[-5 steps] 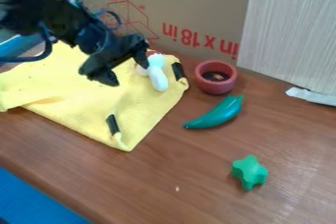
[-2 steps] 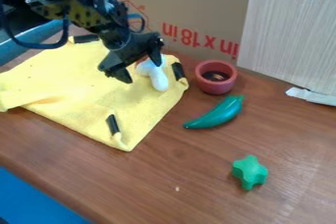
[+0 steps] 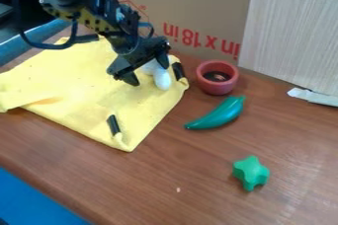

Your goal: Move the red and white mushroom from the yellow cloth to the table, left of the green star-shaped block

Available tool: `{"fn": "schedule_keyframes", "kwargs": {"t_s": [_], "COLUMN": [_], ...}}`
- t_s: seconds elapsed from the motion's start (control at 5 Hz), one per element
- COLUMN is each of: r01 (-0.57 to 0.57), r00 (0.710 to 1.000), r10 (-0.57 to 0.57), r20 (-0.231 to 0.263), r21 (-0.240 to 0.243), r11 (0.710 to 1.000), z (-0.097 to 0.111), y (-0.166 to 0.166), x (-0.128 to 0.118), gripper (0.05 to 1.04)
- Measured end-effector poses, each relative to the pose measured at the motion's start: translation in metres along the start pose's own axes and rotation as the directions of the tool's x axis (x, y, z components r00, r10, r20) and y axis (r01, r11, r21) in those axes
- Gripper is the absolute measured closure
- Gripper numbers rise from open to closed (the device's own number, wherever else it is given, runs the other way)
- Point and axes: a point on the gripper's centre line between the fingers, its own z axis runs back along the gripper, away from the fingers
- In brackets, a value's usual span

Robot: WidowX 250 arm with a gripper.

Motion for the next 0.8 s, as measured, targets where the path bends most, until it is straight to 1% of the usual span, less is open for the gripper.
{"fn": "schedule_keyframes", "kwargs": {"t_s": [0.2,0.4,0.6,0.8], "r01": [-0.003,-0.002,0.009,0.012], "r00": [1.0,1.0,1.0,0.999], "r10": [0.003,0.002,-0.008,-0.012], "r20": [0.015,0.006,-0.014,-0.051], "r21": [0.005,0.013,0.015,0.001], "r11": [1.0,1.0,1.0,1.0], "z": [-0.008,-0.008,-0.008,0.001], "y": [0.005,0.011,0.015,0.016], "x": [0.008,0.012,0.012,0.012], "gripper": [0.396,0.674,0.864,0.968]}}
